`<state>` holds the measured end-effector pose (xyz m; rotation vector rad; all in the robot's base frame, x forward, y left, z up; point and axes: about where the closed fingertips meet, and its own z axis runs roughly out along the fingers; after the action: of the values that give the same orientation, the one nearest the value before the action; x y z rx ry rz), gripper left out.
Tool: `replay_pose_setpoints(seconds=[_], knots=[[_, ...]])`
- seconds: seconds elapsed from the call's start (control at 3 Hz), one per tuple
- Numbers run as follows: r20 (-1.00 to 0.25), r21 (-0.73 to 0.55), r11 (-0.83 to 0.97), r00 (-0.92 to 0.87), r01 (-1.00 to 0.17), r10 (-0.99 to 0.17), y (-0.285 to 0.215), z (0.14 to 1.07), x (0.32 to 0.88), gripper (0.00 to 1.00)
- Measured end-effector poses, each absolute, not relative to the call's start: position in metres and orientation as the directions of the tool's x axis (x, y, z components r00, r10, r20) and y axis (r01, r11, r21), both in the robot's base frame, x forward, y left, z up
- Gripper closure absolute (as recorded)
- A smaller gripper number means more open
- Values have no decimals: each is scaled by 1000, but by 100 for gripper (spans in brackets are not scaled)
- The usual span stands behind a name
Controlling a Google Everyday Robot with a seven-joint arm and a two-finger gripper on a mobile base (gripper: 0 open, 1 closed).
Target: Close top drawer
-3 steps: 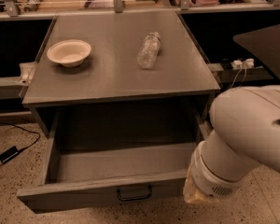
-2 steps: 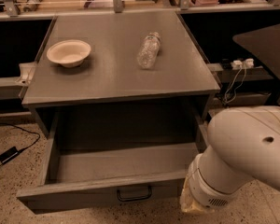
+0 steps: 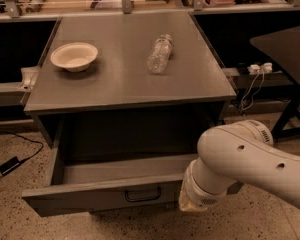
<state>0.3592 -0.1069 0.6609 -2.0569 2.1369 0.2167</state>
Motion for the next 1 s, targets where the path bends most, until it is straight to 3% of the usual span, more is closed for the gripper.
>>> replay_pose_setpoints(seconds=[0.33, 1.0], knots=[[-198, -17, 51, -47, -999, -979, -112, 662, 358, 100], [-216, -168, -11, 48, -986, -975, -113, 660, 385, 100]])
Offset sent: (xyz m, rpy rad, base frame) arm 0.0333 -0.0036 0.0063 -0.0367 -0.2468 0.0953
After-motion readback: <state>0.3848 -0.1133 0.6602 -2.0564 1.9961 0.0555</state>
